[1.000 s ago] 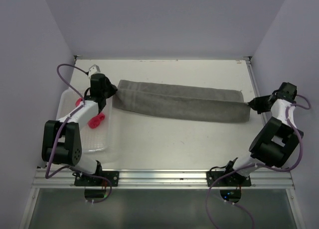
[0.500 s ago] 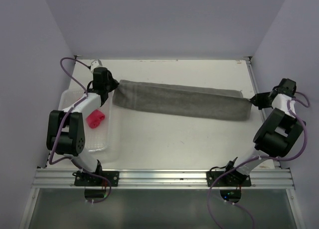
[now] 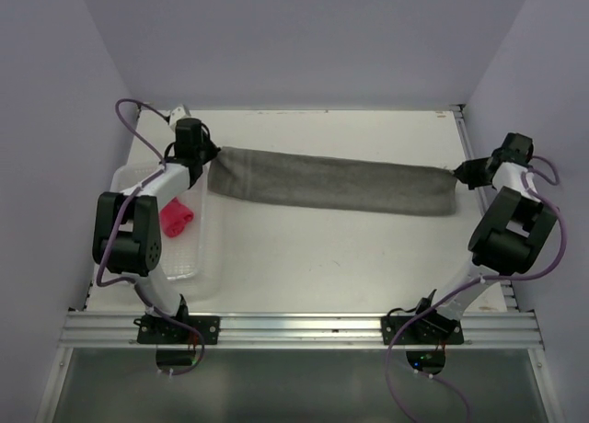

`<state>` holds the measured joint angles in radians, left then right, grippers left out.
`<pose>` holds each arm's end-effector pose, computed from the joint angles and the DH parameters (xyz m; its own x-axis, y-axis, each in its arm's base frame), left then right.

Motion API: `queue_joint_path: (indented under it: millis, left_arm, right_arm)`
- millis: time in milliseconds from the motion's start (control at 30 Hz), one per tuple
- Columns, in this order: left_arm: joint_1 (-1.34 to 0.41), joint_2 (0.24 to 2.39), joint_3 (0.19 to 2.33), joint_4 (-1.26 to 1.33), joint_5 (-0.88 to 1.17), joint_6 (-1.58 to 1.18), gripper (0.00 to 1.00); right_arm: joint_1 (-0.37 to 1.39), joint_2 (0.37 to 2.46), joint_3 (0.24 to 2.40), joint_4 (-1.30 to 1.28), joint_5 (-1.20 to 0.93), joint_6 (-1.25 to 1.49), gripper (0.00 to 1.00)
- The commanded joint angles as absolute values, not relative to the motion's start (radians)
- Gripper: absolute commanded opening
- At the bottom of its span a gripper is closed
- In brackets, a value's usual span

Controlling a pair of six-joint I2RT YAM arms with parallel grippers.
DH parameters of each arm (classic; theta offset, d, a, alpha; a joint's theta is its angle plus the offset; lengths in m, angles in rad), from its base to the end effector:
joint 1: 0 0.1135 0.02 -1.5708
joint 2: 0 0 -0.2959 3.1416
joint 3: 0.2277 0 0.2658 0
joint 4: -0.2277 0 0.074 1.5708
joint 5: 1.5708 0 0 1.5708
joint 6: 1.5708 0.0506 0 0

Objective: Roll the towels
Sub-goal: Fold the towel

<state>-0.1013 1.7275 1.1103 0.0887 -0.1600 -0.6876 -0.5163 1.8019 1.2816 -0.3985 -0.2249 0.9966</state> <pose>0.4178 -0.0344 0.2423 -0.3642 -0.5928 -0.7183 -0.3470 0.8021 -0.4860 0.3683 -0.1961 0.2268 -0.0702 0.9810 -0.1807 0.7779 0.1673 0.6057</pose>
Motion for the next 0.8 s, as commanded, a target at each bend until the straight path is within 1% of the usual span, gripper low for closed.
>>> queue_joint_path:
  millis: [0, 467, 500, 567, 600, 667, 700, 767]
  left_arm:
    - [-0.098, 1.764, 1.170, 0.127, -0.206, -0.655, 0.00]
    - [-0.100, 1.832, 1.206, 0.159, -0.183, -0.637, 0.00]
    - [-0.100, 1.839, 1.209, 0.166, -0.178, -0.629, 0.03]
    - [-0.100, 1.850, 1.212, 0.184, -0.158, -0.626, 0.14]
    - [-0.100, 1.861, 1.215, 0.192, -0.149, -0.623, 0.26]
    - [-0.103, 1.870, 1.219, 0.210, -0.133, -0.615, 0.36]
    - [-0.109, 1.882, 1.235, 0.207, -0.132, -0.603, 0.44]
    - [-0.113, 1.893, 1.252, 0.195, -0.138, -0.592, 0.48]
  right_arm:
    - [-0.517, 1.827, 1.335, -0.345, -0.187, 1.002, 0.00]
    - [-0.494, 1.916, 1.408, -0.351, -0.187, 0.989, 0.00]
    - [-0.492, 1.934, 1.413, -0.354, -0.199, 0.982, 0.00]
    - [-0.489, 1.950, 1.428, -0.362, -0.210, 0.980, 0.06]
    - [-0.489, 1.960, 1.430, -0.350, -0.221, 0.980, 0.18]
    - [-0.488, 1.974, 1.436, -0.347, -0.222, 0.980, 0.32]
    - [-0.488, 1.986, 1.448, -0.354, -0.222, 0.977, 0.39]
    - [-0.488, 1.994, 1.459, -0.359, -0.227, 0.970, 0.42]
